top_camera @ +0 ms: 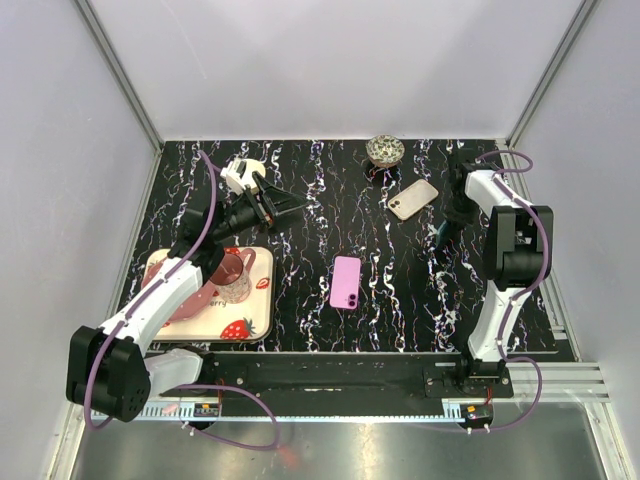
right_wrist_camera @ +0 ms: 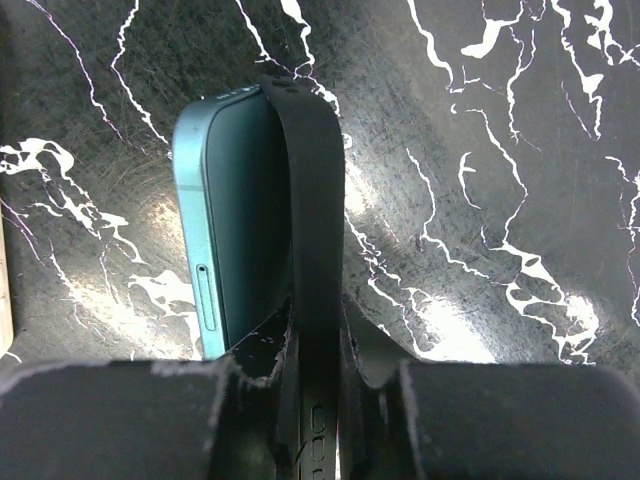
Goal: Take the phone out of the phone case
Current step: Remove the phone case from the phone.
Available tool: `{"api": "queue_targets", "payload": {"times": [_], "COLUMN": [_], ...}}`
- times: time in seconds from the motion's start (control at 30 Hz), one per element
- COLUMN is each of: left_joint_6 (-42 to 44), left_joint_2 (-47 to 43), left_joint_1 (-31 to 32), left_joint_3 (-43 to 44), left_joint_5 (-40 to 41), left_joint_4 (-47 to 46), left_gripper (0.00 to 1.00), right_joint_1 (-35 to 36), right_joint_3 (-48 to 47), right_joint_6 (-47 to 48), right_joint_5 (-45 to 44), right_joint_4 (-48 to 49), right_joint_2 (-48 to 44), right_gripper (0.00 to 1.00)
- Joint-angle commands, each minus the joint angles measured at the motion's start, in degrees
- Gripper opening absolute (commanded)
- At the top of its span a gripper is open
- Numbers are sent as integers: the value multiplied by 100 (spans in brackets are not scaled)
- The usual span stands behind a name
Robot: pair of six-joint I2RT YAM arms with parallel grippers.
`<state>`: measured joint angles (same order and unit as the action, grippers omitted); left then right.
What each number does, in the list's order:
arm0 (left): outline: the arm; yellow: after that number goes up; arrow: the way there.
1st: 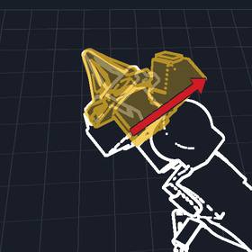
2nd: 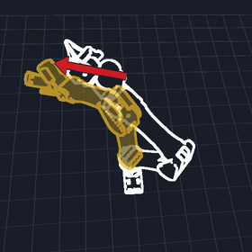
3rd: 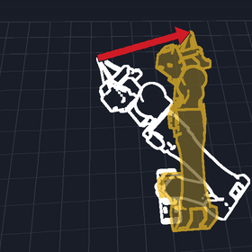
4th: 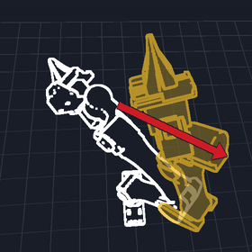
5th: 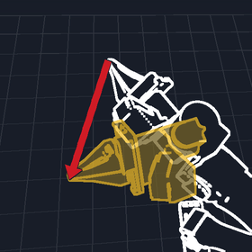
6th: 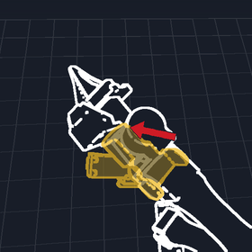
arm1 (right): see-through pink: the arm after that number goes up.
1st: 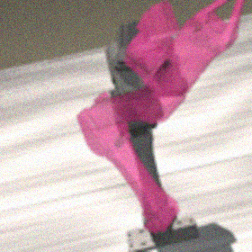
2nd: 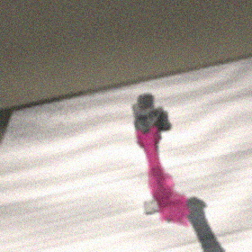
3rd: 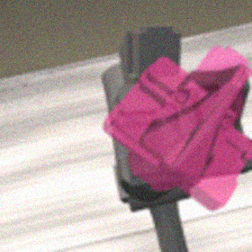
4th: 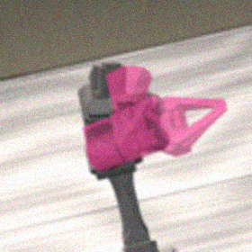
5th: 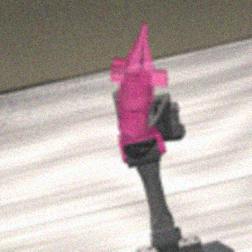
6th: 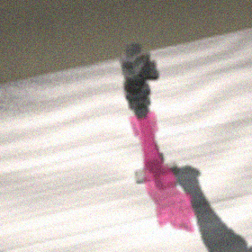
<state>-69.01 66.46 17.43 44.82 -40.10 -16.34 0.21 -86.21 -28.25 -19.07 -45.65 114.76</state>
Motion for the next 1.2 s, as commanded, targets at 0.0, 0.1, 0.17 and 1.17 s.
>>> {"api": "queue_targets", "payload": {"times": [0.0, 0.1, 0.17, 1.17], "left_joint_6": [-7, -24, -24, -42], "left_joint_2": [-71, -63, -63, 8], "left_joint_1": [-38, -29, -29, -38], "left_joint_3": [-35, -34, -43, 36], "left_joint_5": [-112, -130, -121, -139], "left_joint_4": [-265, -282, -282, -265], "left_gripper": [99, 99, 99, 99], "right_joint_1": [14, 6, -142, -346], "right_joint_3": [140, 184, 368, 1185], "right_joint_6": [39, 39, -40, -418], "right_joint_5": [-18, 96, 184, 791], "right_joint_4": [-67, -23, 82, 873], "right_joint_2": [2, 239, 345, 65], "right_gripper": [0, 10, 15, 30]}}
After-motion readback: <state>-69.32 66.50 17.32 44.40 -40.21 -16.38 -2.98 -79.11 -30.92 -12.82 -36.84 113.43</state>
